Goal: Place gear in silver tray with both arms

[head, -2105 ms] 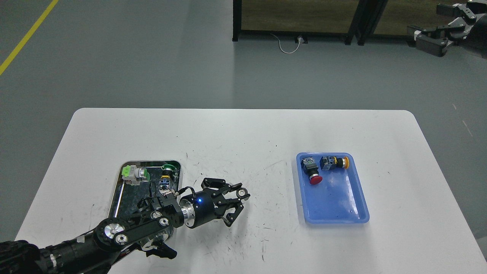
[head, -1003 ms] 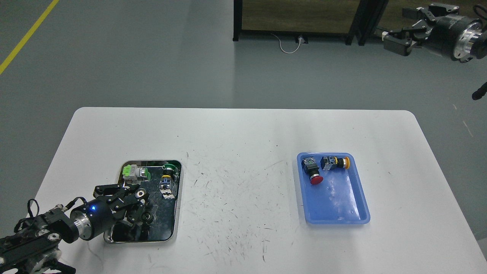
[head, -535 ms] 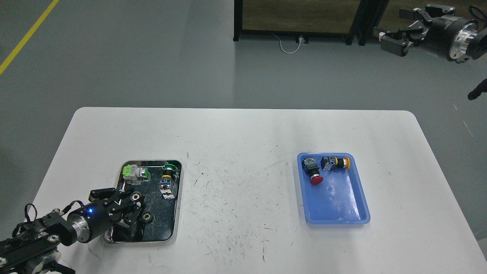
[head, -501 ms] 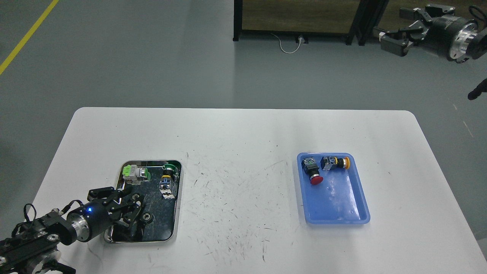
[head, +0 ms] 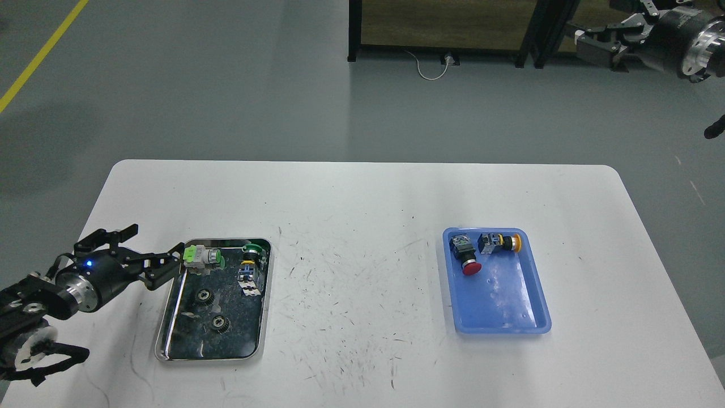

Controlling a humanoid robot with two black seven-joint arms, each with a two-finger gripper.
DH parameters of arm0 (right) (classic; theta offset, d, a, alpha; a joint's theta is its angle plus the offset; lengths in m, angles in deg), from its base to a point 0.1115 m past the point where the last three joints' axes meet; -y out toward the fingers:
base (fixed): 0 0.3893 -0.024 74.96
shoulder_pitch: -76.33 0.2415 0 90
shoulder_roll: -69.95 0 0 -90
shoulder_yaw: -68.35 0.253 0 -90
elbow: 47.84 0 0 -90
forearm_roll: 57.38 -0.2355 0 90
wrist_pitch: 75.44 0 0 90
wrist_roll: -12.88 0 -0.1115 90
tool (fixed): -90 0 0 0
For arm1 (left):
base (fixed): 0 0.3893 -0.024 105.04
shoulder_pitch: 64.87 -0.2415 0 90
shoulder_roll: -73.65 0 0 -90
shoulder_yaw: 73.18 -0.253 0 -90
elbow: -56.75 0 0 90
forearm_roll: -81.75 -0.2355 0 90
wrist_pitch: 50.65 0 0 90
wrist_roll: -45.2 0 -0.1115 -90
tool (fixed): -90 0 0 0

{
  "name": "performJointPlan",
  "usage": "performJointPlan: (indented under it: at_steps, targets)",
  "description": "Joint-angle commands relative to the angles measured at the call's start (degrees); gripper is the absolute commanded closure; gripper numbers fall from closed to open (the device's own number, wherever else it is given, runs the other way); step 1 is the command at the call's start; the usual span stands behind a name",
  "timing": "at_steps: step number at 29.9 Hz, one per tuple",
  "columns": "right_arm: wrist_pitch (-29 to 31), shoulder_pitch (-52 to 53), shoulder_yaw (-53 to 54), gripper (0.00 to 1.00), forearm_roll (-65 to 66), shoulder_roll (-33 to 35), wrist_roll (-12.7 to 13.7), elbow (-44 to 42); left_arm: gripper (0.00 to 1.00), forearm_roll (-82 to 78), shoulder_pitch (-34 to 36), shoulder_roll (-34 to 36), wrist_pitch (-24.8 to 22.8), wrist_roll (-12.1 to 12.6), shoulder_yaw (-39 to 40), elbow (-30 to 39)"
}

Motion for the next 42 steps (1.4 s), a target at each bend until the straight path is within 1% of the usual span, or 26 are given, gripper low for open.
performJointPlan:
  at_steps: [1,5,8,10,12,14,17,19,20,21,23,28,32,34,38,42]
  targets:
    - [-1.29,0.16,2.29,0.09,-0.65,-0.49,0.03,-2.33,0.03,0.39,6.89,3.1,-1.28,3.27,1.43,-0.53]
    - [-4.1,1.83,3.17,0.09,-1.0,-0.85,0.12,-5.41,0.03,3.37,16.47,3.72,-1.81,5.64,1.34,-1.32]
    - [-5.33,2.89,3.17,0.09,-2.66,-2.07,0.38,-6.82,0.03,7.32,23.06,3.72,-1.81,7.31,0.47,-3.25]
    - [-6.65,3.41,3.17,0.1,-3.72,-2.52,0.56,-7.17,0.03,10.4,29.12,3.64,-1.81,8.02,-2.86,-5.27]
    - [-8.84,3.77,3.17,0.1,-4.42,-2.87,0.91,-7.35,0.03,13.91,36.14,2.85,-1.9,8.63,-8.91,-7.98]
    - [-11.73,3.94,3.26,0.1,-5.65,-4.27,1.52,-7.44,0.03,18.3,42.3,1.27,-1.82,8.72,-14.19,-10.53]
    - [-15.78,4.3,3.26,0.1,-7.33,-6.03,2.31,-7.53,0.03,22.45,47.85,-3.56,-1.81,9.25,-18.69,-15.1]
    - [-17.19,4.38,3.26,0.1,-7.41,-6.47,2.67,-7.7,0.03,22.63,49.79,-6.2,-1.81,10.82,-19.31,-18.27]
    - [-17.63,4.64,3.26,0.1,-7.42,-7.17,2.84,-7.96,0.03,22.89,50.58,-7.77,-1.73,12.31,-19.32,-20.28]
    - [-17.81,4.73,3.26,0.1,-7.42,-7.7,2.93,-8.57,0.03,22.81,51.03,-9.18,-1.73,13.28,-19.32,-21.78]
    - [-18.08,4.91,3.26,0.11,-7.42,-8.4,3.11,-9.8,0.03,22.72,51.91,-12.34,-1.64,14.43,-19.32,-25.21]
    - [-18.95,5.0,3.44,0.11,-7.5,-8.85,2.84,-10.34,0.03,22.72,54.89,-18.59,-1.81,14.35,-19.32,-33.03]
    - [-20.45,4.82,5.37,0.1,-7.5,-9.11,2.75,-10.25,0.03,22.81,57.35,-22.37,-1.99,14.17,-19.32,-36.82]
    - [-20.45,4.74,5.81,0.09,-7.5,-9.11,2.75,-10.16,0.03,22.89,58.23,-22.82,-1.99,14.09,-19.32,-38.4]
    - [-20.71,4.56,6.07,0.09,-7.85,-9.46,2.75,-10.25,0.03,22.81,58.68,-23.96,-1.9,13.56,-19.32,-39.02]
    - [-20.98,5.0,6.07,0.09,-9.78,-11.57,3.19,-10.43,0.03,22.81,58.77,-24.75,-1.64,13.56,-18.61,-39.03]
